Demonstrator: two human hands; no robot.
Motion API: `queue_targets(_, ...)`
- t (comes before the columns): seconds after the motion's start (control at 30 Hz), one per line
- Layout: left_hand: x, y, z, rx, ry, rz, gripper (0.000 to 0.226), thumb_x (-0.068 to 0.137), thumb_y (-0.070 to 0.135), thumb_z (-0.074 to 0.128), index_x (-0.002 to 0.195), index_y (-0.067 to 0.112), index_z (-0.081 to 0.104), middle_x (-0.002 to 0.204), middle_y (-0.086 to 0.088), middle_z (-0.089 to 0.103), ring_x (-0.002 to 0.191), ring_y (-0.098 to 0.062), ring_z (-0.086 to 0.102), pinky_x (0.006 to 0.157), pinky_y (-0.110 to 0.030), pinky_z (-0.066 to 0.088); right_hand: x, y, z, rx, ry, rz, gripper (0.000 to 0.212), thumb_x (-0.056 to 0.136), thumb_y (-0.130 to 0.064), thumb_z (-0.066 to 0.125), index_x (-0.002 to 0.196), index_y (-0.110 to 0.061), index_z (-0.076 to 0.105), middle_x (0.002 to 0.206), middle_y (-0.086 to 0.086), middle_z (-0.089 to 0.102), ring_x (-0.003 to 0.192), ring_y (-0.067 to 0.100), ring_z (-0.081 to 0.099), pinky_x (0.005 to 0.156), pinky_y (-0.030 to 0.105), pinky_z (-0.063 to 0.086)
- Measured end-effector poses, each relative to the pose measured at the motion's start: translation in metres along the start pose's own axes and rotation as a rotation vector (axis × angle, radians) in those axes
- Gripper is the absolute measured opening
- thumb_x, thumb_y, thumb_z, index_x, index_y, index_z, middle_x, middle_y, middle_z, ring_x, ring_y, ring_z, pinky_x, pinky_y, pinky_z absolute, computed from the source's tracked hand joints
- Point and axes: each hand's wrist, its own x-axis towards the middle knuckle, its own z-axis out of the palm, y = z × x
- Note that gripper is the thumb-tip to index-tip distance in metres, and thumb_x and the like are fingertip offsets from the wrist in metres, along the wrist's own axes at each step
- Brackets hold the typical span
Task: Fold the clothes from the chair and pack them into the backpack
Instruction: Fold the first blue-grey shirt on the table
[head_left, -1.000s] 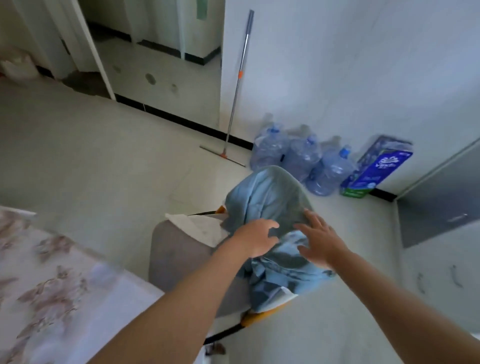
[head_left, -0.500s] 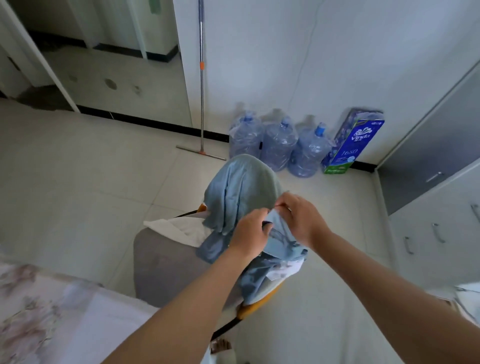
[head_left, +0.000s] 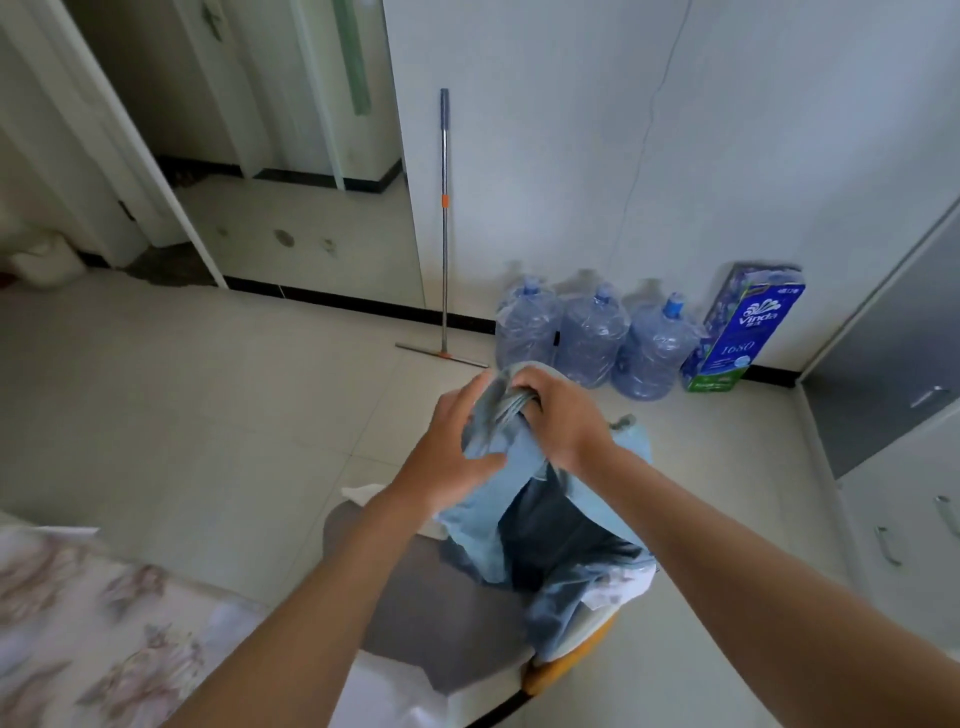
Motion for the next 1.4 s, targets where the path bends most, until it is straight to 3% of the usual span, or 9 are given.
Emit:
queue_targets(0.07,-0.001,0.003,-0.015,-0.082,-0.003,-0.014,0.086,0.082,0.025,0.077,0.145,0.056,0.027,0.13,0.027,0.048,0.112,0.005,0.055,0.089,-0.017,0.047,0.006,-0.026,0.008,0.044,-0.046,-0.073,0.02,0.091,-0.008,0.052,0.103,-0.018,0.064,0.089,0.0,0.069,0.08,0.02,0.062,0.073,0.035,0.048)
queue_targets(0.23,0.0,-0.006,-0.045,0.183,0.133,-0.029,0.038,0.088,0.009,0.064,0.119,0.03,0.065,0.099,0.011,0.07,0.09,-0.008,0.064,0.072,-0.011,0.044,0.006,-0.044,0.034,0.226,-0.136,-0.02,0.018,0.083,-0.022,0.062,0.101,-0.024,0.062,0.088,-0.005,0.068,0.076,0.012,0.062,0.072,0.034,0.052)
queue_targets(0.37,-0.014,-0.021,-0.083,0.203,0.236,-0.068,0.046,0.085,-0.006,0.047,0.108,0.026,0.07,0.098,0.012,0.071,0.09,-0.005,0.064,0.074,-0.01,0.046,0.009,-0.02,0.061,-0.09,-0.491,-0.012,0.083,0.068,-0.051,0.068,0.142,-0.035,0.035,0.147,-0.003,0.039,0.136,0.021,0.037,0.115,0.046,0.032)
queue_targets(0.43,-0.026,-0.024,-0.103,0.205,0.213,-0.093,0.047,0.084,-0.006,0.046,0.105,0.03,0.067,0.098,0.015,0.068,0.092,-0.002,0.062,0.077,-0.013,0.046,0.016,-0.02,0.076,-0.24,-0.502,-0.059,0.073,0.078,-0.053,0.065,0.143,-0.033,0.041,0.155,0.0,0.034,0.144,0.025,0.029,0.118,0.047,0.02)
queue_targets(0.57,-0.07,-0.025,-0.137,0.249,0.296,-0.135,0.048,0.082,0.0,0.045,0.109,0.035,0.061,0.107,0.015,0.064,0.098,-0.006,0.059,0.086,-0.025,0.048,0.027,-0.081,0.095,0.007,-0.36,-0.024,0.015,0.102,-0.022,0.047,0.113,-0.024,0.057,0.101,0.003,0.068,0.091,0.025,0.064,0.085,0.038,0.049)
queue_targets(0.87,-0.236,-0.004,-0.24,0.339,0.66,-0.283,0.038,0.085,0.007,0.043,0.108,0.035,0.054,0.094,-0.001,0.064,0.083,-0.026,0.059,0.071,-0.033,0.046,-0.023,-0.284,0.112,0.369,-0.539,-0.227,0.026,0.099,-0.018,0.047,0.081,-0.029,0.062,0.087,-0.003,0.067,0.085,0.017,0.062,0.076,0.032,0.046)
queue_targets(1.13,-0.448,-0.056,-0.29,0.407,0.341,-0.632,0.011,0.09,0.009,0.049,0.085,0.017,0.055,0.083,-0.004,0.058,0.074,-0.021,0.053,0.063,-0.031,0.042,-0.153,-0.413,0.187,0.07,-0.905,-0.437,0.019,0.093,-0.018,0.048,0.103,-0.021,0.064,0.108,-0.001,0.063,0.1,0.019,0.057,0.082,0.032,0.043)
queue_targets(1.3,-0.56,-0.136,-0.258,0.402,0.413,-0.829,0.034,0.089,-0.005,0.038,0.09,0.022,0.059,0.102,-0.007,0.064,0.092,-0.024,0.06,0.077,-0.036,0.052,-0.229,-0.424,0.262,-0.088,-0.922,-0.57,0.048,0.087,-0.009,0.044,0.128,-0.031,0.055,0.131,-0.003,0.058,0.12,0.018,0.054,0.102,0.038,0.044)
queue_targets(1.4,-0.603,-0.174,-0.228,0.432,0.279,-0.957,0.04,0.095,-0.002,0.039,0.123,0.02,0.058,0.136,-0.005,0.055,0.118,-0.022,0.055,0.092,-0.028,0.047,-0.255,-0.416,0.291,-0.164,-0.991,-0.619,0.04,0.087,-0.011,0.045,0.108,-0.043,0.056,0.117,-0.008,0.056,0.113,0.016,0.055,0.099,0.04,0.047)
